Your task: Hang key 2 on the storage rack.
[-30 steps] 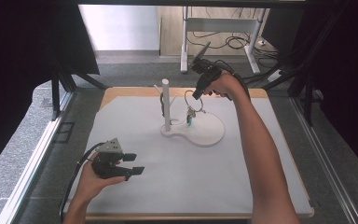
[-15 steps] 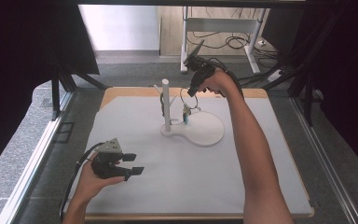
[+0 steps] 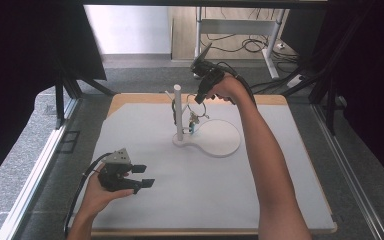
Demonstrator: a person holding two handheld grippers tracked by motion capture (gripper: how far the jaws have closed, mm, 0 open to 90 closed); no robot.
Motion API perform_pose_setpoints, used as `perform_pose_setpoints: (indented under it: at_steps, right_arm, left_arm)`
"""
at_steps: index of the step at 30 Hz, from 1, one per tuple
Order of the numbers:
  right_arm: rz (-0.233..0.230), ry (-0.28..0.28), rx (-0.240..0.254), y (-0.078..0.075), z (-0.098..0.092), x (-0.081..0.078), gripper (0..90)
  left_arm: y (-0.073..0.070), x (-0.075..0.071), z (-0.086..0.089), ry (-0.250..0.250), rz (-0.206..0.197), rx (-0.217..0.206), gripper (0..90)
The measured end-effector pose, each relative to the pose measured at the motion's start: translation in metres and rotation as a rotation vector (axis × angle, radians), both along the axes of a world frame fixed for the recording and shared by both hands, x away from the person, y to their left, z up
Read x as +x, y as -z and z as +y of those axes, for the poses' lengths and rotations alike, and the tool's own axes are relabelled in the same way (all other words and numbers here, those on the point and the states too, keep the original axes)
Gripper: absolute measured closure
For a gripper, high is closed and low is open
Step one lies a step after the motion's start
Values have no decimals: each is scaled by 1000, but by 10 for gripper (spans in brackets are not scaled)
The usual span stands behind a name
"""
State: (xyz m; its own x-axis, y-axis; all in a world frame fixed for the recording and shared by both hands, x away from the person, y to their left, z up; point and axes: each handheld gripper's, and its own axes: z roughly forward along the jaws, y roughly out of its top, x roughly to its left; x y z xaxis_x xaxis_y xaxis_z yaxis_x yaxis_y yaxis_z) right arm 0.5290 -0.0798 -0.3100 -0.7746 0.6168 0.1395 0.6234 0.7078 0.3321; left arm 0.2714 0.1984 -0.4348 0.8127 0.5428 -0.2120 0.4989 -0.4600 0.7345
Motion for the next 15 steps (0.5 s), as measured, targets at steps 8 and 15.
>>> perform_pose_setpoints:
  at_steps: [8, 15]
  right_arm:
    - [9, -23, 8, 4, 7, -7, 876]
    - [15, -30, 21, 11, 11, -12, 875]
  left_arm:
    - [1, 0, -1, 2, 3, 4, 377]
    - [1, 0, -1, 4, 1, 9, 378]
